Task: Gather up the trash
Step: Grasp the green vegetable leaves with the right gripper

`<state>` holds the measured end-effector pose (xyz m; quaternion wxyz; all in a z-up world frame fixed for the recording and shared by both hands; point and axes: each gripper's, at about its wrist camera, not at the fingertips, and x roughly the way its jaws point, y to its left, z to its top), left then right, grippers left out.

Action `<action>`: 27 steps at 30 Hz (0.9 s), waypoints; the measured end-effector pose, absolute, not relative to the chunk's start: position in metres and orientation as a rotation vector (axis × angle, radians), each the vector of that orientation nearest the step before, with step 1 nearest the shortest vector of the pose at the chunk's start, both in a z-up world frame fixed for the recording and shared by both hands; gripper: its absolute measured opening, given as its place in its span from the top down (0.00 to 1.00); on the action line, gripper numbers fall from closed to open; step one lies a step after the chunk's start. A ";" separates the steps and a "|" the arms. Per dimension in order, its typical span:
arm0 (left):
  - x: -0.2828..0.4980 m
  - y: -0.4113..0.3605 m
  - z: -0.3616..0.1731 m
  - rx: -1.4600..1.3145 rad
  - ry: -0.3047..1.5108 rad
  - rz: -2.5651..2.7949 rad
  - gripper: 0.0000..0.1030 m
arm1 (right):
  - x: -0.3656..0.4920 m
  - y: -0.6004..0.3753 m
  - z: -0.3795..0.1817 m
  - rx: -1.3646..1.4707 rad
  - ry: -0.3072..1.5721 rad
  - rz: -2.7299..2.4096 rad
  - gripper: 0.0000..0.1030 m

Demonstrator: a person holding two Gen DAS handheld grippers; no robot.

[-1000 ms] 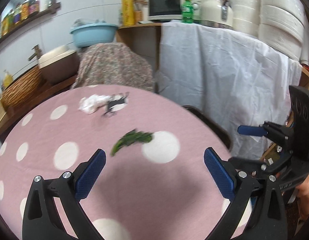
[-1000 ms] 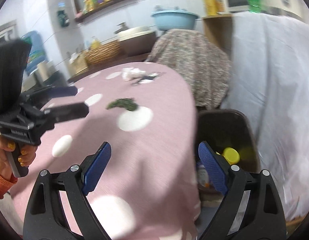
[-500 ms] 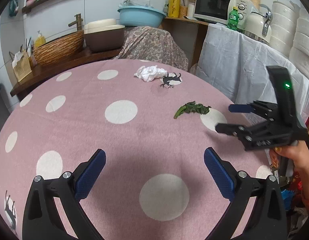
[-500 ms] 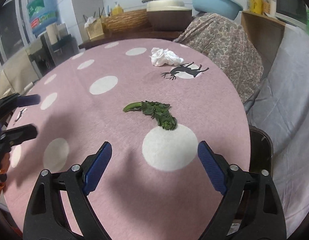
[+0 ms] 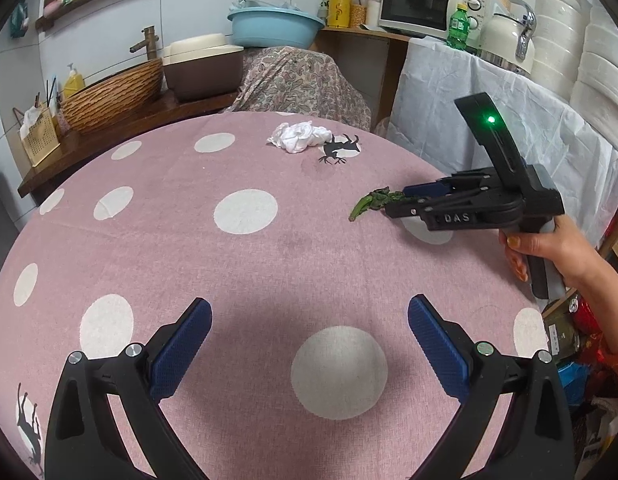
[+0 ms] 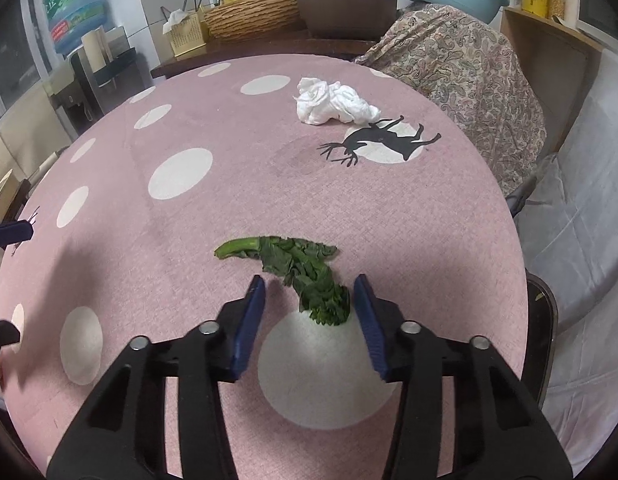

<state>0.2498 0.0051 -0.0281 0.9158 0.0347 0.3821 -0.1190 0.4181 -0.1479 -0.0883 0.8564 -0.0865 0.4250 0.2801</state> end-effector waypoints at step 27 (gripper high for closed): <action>0.433 -0.052 -0.024 0.242 0.753 -0.214 0.08 | 0.332 -0.184 -0.051 -0.094 0.735 0.593 0.89</action>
